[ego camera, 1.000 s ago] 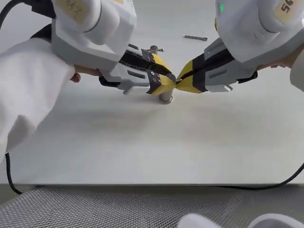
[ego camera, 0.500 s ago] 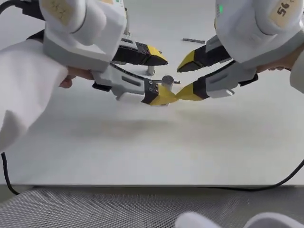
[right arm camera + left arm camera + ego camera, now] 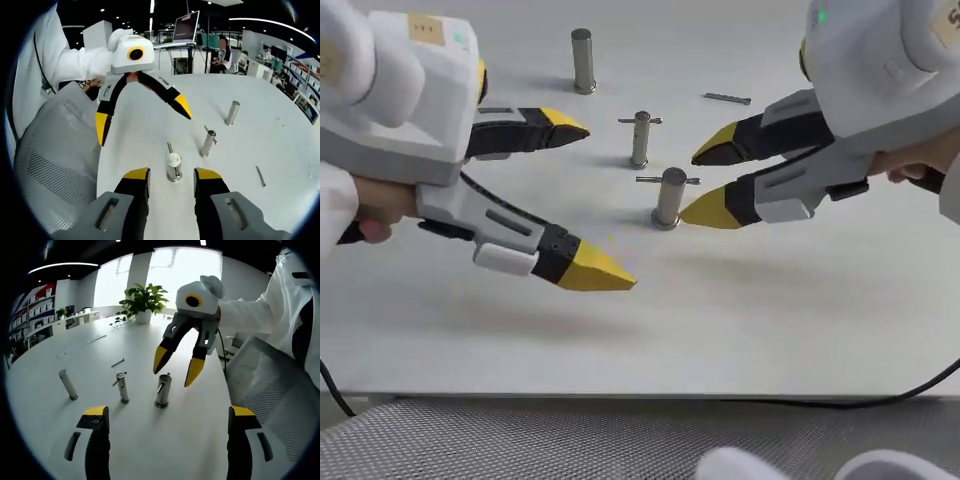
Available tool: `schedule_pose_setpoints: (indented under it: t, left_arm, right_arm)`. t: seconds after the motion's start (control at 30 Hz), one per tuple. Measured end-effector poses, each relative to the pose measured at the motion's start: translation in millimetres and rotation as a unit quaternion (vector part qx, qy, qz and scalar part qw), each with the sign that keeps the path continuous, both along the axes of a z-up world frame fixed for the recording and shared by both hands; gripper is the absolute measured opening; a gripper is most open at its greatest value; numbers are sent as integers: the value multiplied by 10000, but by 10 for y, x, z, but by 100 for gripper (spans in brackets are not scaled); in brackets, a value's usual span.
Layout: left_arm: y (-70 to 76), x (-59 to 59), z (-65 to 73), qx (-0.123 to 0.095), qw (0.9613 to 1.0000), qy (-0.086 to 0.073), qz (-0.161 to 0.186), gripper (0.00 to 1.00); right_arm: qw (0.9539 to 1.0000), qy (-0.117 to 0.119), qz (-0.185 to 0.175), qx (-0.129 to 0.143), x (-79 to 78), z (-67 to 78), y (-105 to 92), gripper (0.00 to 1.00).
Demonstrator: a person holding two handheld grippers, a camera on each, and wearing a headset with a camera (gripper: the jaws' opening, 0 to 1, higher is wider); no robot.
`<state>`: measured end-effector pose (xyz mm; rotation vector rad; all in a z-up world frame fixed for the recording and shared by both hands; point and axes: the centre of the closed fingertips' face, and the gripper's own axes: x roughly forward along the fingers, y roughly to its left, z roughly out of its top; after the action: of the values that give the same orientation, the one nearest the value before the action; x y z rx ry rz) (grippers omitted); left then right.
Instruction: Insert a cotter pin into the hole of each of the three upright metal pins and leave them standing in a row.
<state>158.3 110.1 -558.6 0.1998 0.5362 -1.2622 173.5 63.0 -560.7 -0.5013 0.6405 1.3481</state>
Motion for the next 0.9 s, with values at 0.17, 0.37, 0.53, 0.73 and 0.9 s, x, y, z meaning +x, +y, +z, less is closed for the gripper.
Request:
schedule_pose_setpoints:
  t: [0.17, 0.37, 0.53, 0.73, 0.9]
  left_arm:
    - [118, -66, -34, 9, 9998, 120, 126, 99]
    - [186, -155, -51, 10, 9996, 170, 226, 99]
    - [178, -215, -39, 0, 9994, 194, 290, 99]
    - [143, -273, -61, 4, 9991, 319, 285, 99]
    - [173, -312, -72, 68, 9988, 311, 372, 98]
  right_arm:
    - [10000, 54, -42, 59, -2, -46, 59, 30]
    - [9999, 108, -47, 78, 10, -103, 136, 27]
    - [9999, 99, 69, -47, 0, -179, 148, 22]
    - [9995, 289, -10, 120, 0, -196, 195, 17]
    - [9996, 260, -40, 119, 37, -205, 178, 11]
